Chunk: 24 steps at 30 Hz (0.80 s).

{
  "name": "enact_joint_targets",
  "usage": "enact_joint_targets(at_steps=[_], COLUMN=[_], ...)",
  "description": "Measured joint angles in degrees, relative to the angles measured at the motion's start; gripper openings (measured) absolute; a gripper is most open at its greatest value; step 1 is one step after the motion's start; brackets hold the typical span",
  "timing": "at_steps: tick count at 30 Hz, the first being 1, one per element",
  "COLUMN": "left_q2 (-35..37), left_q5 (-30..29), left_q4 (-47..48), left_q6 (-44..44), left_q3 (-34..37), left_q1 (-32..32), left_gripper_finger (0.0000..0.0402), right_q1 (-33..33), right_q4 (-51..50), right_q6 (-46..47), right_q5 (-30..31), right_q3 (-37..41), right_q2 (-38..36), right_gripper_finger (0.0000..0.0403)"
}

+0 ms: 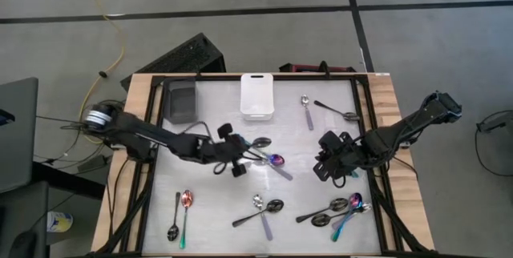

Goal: Sort silverware by color (type)
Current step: Put the black spoon into the black bin

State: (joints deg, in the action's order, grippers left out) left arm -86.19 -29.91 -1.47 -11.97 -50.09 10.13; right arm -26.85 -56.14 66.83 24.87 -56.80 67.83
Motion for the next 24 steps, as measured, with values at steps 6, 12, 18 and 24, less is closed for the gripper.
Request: enact_joint_targets(at_steps=[6, 12, 18, 24], left_q2=[14.0, 29.1, 41.0, 44.6], left_q5=[0.0, -1.9, -3.6, 7.2], left_q4=[6.7, 21.0, 27.8, 28.1], left_q6=[4.7, 3.0, -2.1, -4.6], left_q3=[0.0, 0.0, 4.4, 14.2], left_q1=[-2.3, -11.9, -28.2, -50.1], left_gripper_finger=[0.0003, 0.0003, 0.0002, 0.0002], right_q1=[0.0, 0.0, 0.0, 0.3], right_q4=[0.1, 0.2, 2.2, 3.2], right_q6=[0.0, -0.6, -4.2, -7.3], right_q5=[0.3, 0.7, 0.9, 0.2], right_q3=[0.0, 0.0, 0.0, 0.0], right_q2=[0.0, 0.0, 0.0, 0.0], right_gripper_finger=[0.0122, 0.0122, 0.0122, 0.0122])
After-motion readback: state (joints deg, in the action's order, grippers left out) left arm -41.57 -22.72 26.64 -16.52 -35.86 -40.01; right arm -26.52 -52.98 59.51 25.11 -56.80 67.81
